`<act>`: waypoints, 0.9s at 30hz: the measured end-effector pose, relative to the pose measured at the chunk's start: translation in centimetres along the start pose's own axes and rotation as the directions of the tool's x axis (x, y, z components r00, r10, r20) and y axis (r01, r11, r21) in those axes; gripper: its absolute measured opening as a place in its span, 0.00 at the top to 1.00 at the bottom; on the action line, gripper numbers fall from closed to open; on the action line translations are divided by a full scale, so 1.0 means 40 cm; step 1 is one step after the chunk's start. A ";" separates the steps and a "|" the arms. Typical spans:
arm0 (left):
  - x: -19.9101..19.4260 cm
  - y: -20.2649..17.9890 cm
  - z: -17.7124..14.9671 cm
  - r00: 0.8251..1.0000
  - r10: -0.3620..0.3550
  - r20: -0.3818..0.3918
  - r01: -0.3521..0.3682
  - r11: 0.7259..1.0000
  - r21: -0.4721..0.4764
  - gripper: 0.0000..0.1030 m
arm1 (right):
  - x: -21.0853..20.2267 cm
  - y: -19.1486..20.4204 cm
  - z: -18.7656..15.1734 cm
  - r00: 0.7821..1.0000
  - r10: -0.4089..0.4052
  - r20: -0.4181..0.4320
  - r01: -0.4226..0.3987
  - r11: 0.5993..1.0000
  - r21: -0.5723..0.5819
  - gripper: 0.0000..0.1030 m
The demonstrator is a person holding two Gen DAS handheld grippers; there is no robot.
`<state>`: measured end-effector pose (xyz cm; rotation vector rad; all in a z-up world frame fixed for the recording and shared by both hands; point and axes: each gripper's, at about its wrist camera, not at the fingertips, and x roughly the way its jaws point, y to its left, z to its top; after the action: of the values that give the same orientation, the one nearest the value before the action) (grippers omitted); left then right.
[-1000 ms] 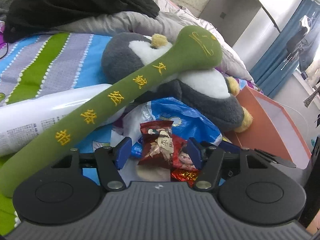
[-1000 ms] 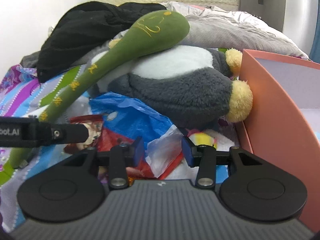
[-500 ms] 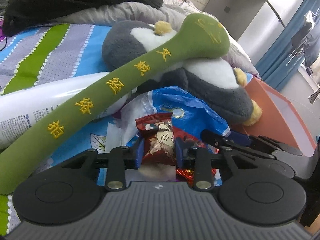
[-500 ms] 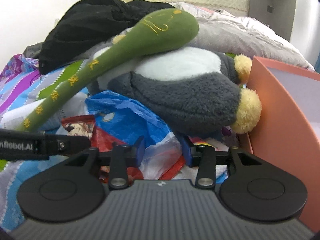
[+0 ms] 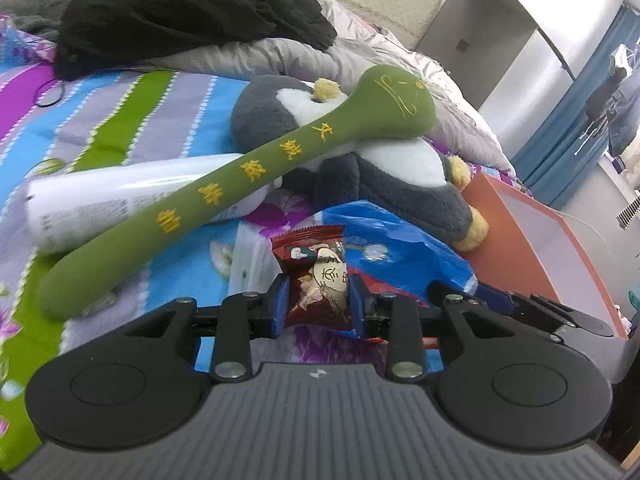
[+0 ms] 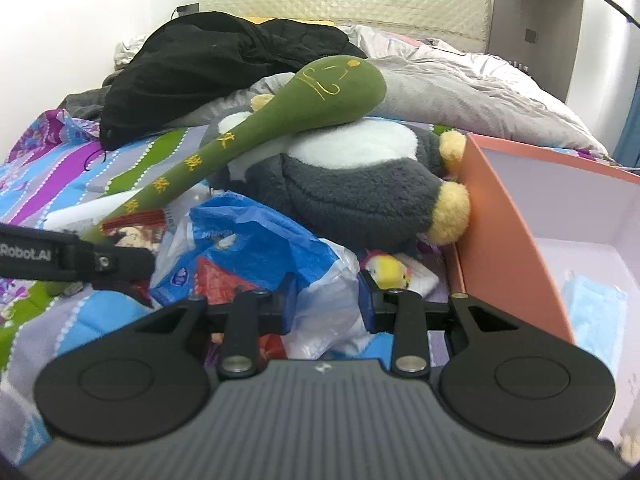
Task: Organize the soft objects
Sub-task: 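Lift the red packet with the left tool while the right tool lifts the blue bag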
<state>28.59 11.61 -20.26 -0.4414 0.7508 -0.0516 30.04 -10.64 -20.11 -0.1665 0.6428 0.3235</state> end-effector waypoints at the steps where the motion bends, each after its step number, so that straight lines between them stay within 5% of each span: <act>1: -0.015 -0.001 -0.006 1.000 0.004 0.001 -0.004 1.000 0.000 0.65 | -0.014 0.003 -0.006 1.000 -0.007 0.000 0.007 1.000 -0.001 0.66; 15: -0.184 -0.023 -0.148 0.995 0.077 -0.069 -0.079 0.996 -0.028 0.65 | -0.161 0.039 -0.116 0.994 -0.037 -0.103 0.040 0.999 0.028 0.66; 19: -0.211 -0.038 -0.172 0.993 0.088 -0.082 -0.090 0.996 -0.019 0.65 | -0.174 0.039 -0.156 0.979 0.023 -0.202 0.002 0.992 0.123 0.65; 27: -0.284 -0.059 -0.212 0.993 0.085 -0.076 -0.088 0.996 -0.034 0.65 | -0.231 0.060 -0.182 0.960 0.128 -0.250 -0.098 0.987 0.127 0.62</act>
<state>14.82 8.61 -17.41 -0.4437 0.8450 0.0275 18.17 -12.46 -20.32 -0.0628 0.9285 0.3780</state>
